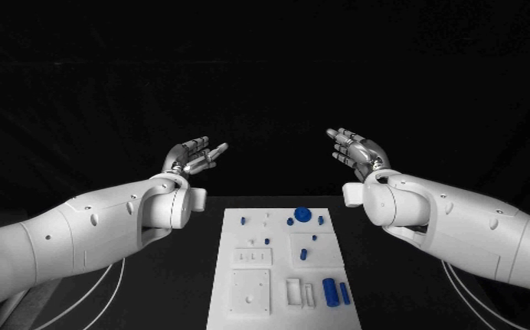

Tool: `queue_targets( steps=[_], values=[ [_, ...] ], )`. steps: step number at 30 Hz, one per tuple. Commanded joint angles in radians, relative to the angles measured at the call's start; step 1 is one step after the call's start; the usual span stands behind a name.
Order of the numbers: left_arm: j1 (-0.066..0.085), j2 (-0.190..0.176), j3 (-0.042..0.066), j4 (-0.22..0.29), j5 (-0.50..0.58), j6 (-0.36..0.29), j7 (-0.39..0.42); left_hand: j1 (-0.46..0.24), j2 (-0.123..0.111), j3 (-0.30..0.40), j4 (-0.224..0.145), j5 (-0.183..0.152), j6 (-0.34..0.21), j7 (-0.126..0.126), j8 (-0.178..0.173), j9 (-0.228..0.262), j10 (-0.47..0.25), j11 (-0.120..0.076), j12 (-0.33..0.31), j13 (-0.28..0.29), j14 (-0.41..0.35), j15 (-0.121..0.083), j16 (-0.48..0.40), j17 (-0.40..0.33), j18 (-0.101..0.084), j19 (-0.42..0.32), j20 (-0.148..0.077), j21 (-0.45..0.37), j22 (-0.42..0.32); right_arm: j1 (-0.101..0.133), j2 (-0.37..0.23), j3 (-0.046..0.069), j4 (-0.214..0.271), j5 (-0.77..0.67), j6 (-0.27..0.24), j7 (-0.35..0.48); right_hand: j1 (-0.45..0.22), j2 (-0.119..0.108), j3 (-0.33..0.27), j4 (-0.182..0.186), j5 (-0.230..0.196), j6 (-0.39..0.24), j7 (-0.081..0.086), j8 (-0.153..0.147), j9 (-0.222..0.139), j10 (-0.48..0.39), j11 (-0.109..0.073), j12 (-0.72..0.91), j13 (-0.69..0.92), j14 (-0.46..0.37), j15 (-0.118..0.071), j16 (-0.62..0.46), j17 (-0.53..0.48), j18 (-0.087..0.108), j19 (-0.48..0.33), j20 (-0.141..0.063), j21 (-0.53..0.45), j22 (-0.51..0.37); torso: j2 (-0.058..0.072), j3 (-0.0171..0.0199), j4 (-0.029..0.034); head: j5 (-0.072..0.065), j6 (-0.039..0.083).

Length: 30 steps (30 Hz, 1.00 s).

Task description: Assemble the parts on the task board

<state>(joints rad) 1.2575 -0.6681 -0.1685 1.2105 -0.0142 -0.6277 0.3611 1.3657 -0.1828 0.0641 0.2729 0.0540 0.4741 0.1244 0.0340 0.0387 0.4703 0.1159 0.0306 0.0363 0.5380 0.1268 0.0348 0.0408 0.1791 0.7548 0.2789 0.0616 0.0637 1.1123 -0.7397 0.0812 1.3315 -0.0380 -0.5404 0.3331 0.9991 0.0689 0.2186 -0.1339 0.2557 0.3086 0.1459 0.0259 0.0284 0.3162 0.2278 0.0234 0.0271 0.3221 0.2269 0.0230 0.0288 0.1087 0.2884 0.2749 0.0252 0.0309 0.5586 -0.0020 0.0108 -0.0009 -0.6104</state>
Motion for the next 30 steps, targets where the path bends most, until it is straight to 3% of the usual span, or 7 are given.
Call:
queue_targets(
  steps=[1, 6, 14, 19, 21, 24, 30],
  values=[
    [0.025, 0.017, -0.015, -0.045, -0.032, 0.124, -0.098, 0.053, -0.004, 0.001, 0.016, 0.007, 0.029, 0.006, 0.007, 0.002, 0.029, 0.005, 0.008, 0.002, 0.026, 0.004, 0.008, 0.002, 0.023, 0.032, 0.010, 0.005, 0.003, 0.012, 0.009, 0.012, -0.048, -0.074, 0.236, -0.148, 0.091, 0.001, 0.001, -0.018, 0.015, 0.044, 0.068, 0.007, 0.004, 0.053, 0.008, 0.008, 0.004, 0.057, 0.007, 0.010, 0.004, 0.029, 0.046, 0.006, 0.010, 0.004, 0.000, 0.0000, 0.0005, 0.000, 0.000],
    [0.054, 0.033, -0.038, -0.095, -0.038, 0.157, -0.128, 0.054, -0.002, 0.003, 0.015, 0.007, 0.031, 0.006, 0.007, 0.003, 0.031, 0.005, 0.008, 0.002, 0.030, 0.004, 0.008, 0.003, 0.024, 0.033, 0.010, 0.006, 0.003, 0.032, 0.022, 0.037, -0.122, -0.104, 0.359, -0.231, 0.156, -0.013, -0.011, -0.036, 0.030, 0.103, 0.066, 0.010, 0.007, 0.137, 0.007, 0.012, 0.009, 0.176, 0.001, 0.015, 0.010, 0.027, 0.102, -0.006, 0.015, 0.008, 0.000, 0.0000, 0.0005, 0.000, 0.000],
    [0.055, 0.033, -0.039, -0.097, -0.038, 0.158, -0.129, 0.052, 0.018, 0.010, 0.005, 0.005, 0.045, 0.018, 0.008, 0.003, 0.060, 0.018, 0.009, 0.004, 0.072, 0.011, 0.010, 0.004, 0.030, 0.051, 0.010, 0.011, 0.005, 0.041, 0.028, 0.049, -0.159, -0.120, 0.419, -0.272, 0.215, -0.026, -0.010, -0.067, 0.052, 0.261, 0.051, 0.018, 0.015, 0.305, -0.005, 0.019, 0.016, 0.369, -0.008, 0.024, 0.018, 0.029, 0.320, -0.037, 0.039, 0.024, 0.000, 0.0000, 0.0005, 0.000, 0.000],
    [0.058, 0.022, -0.037, -0.088, -0.073, 0.188, -0.117, 0.030, 0.077, 0.012, -0.064, 0.006, 0.149, 0.039, 0.018, 0.009, 0.174, 0.039, 0.014, 0.008, 0.288, 0.024, 0.024, 0.015, 0.052, 0.123, 0.002, 0.035, 0.013, 0.032, 0.040, 0.047, -0.206, -0.487, 0.310, -0.188, 0.218, -0.049, 0.071, -0.109, 0.096, 0.592, 0.022, 0.036, 0.032, 0.662, -0.054, 0.033, 0.029, 0.690, -0.051, 0.039, 0.032, 0.030, 0.577, -0.079, 0.078, 0.037, 0.012, -0.0011, 0.0084, 0.011, -0.022],
    [0.058, 0.016, -0.037, -0.081, -0.081, 0.190, -0.108, 0.022, 0.109, 0.001, -0.112, 0.015, 0.227, 0.047, 0.024, 0.012, 0.289, 0.046, 0.016, 0.013, 0.442, 0.032, 0.028, 0.022, 0.042, 0.183, -0.032, 0.068, 0.022, 0.029, 0.043, 0.047, -0.210, -0.571, 0.294, -0.177, 0.209, -0.058, 0.108, -0.119, 0.106, 0.678, 0.016, 0.038, 0.036, 0.711, -0.068, 0.033, 0.030, 0.747, -0.071, 0.041, 0.034, 0.030, 0.625, -0.098, 0.092, 0.038, 0.012, -0.0011, 0.0078, 0.011, -0.023],
    [0.058, 0.003, -0.037, -0.061, -0.096, 0.200, -0.099, 0.008, 0.161, -0.035, -0.190, 0.038, 0.412, 0.045, 0.029, 0.020, 0.558, 0.039, 0.020, 0.023, 0.583, 0.012, 0.038, 0.032, -0.039, 0.280, -0.131, 0.128, 0.039, 0.022, 0.049, 0.047, -0.214, -0.721, 0.272, -0.167, 0.184, -0.076, 0.175, -0.123, 0.105, 0.729, 0.004, 0.038, 0.037, 0.784, -0.093, 0.034, 0.031, 0.864, -0.114, 0.043, 0.037, 0.026, 0.726, -0.143, 0.123, 0.039, 0.015, -0.0023, 0.0088, 0.013, -0.024],
    [0.058, -0.044, -0.037, 0.026, -0.120, 0.222, -0.089, 0.030, 0.200, -0.054, -0.243, 0.044, 0.537, 0.019, 0.031, 0.026, 0.683, -0.007, 0.029, 0.022, 0.806, -0.073, 0.117, 0.086, -0.082, 0.411, -0.234, 0.250, 0.094, 0.003, 0.061, 0.047, -0.212, -1.028, 0.268, -0.200, 0.208, -0.105, 0.163, -0.136, 0.092, 0.807, -0.019, 0.040, 0.041, 0.890, -0.144, 0.035, 0.032, 1.178, -0.225, 0.137, 0.107, 0.036, 1.018, -0.266, 0.270, 0.095, 0.034, -0.0066, 0.0216, 0.009, -0.028]
  ],
)
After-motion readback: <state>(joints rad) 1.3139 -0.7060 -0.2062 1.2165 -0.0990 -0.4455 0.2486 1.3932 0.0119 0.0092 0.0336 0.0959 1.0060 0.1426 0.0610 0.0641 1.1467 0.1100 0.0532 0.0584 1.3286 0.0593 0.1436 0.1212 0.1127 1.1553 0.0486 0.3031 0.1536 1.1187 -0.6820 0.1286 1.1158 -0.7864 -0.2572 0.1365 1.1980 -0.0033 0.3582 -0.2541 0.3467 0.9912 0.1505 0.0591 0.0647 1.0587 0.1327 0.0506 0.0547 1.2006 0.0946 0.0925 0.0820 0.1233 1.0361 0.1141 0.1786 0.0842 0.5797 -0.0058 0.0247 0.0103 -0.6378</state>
